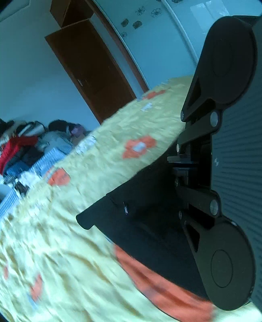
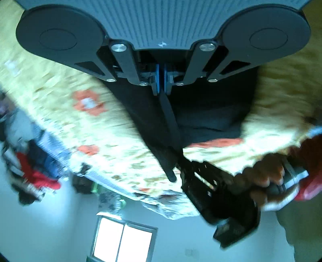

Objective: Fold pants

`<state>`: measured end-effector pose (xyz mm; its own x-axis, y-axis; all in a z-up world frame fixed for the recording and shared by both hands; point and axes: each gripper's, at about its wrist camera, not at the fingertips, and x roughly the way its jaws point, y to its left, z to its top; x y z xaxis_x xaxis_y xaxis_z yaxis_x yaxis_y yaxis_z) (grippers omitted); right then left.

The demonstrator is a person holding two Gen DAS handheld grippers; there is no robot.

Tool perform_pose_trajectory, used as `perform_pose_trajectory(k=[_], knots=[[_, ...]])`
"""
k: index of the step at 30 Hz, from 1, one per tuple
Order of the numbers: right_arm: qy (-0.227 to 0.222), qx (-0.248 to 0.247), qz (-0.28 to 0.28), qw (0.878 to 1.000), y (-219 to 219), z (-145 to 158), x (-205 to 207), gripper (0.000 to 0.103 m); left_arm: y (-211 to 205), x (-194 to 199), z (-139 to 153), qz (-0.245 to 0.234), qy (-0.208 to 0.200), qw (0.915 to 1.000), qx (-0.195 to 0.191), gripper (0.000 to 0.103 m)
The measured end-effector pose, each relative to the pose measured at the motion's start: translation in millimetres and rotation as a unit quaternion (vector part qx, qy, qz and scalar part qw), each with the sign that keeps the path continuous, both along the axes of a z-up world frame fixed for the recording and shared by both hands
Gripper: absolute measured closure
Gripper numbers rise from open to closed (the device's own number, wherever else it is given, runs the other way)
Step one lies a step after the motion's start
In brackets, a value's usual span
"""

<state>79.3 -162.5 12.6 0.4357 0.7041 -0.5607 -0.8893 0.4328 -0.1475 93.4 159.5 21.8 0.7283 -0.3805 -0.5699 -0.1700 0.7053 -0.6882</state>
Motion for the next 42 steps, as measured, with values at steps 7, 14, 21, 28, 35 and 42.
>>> perform_pose_trajectory(k=[7, 14, 21, 28, 35, 42], knots=[[0.087, -0.019, 0.036, 0.995, 6, -27, -54, 0.098, 0, -45, -27, -0.016, 0.065, 0.9977, 0.013, 0.101], [0.112, -0.006, 0.010, 0.994, -1, -35, -70, 0.098, 0, -63, -30, -0.020, 0.077, 0.9966, 0.021, 0.101], [0.131, -0.014, -0.006, 0.991, -3, -49, -70, 0.098, -10, -67, -44, -0.044, 0.090, 0.9939, 0.046, 0.100], [0.129, 0.054, -0.040, 0.989, -29, -40, -85, 0.094, -12, -81, -15, -0.078, 0.069, 0.9913, 0.081, 0.078], [0.126, 0.139, -0.267, 0.945, -127, -34, -84, 0.088, -68, -67, 14, -0.110, -0.006, 0.9791, 0.171, 0.052], [0.094, 0.259, -0.447, 0.851, -238, -25, -137, 0.079, -127, -69, 25, -0.196, -0.056, 0.9557, 0.212, 0.036]])
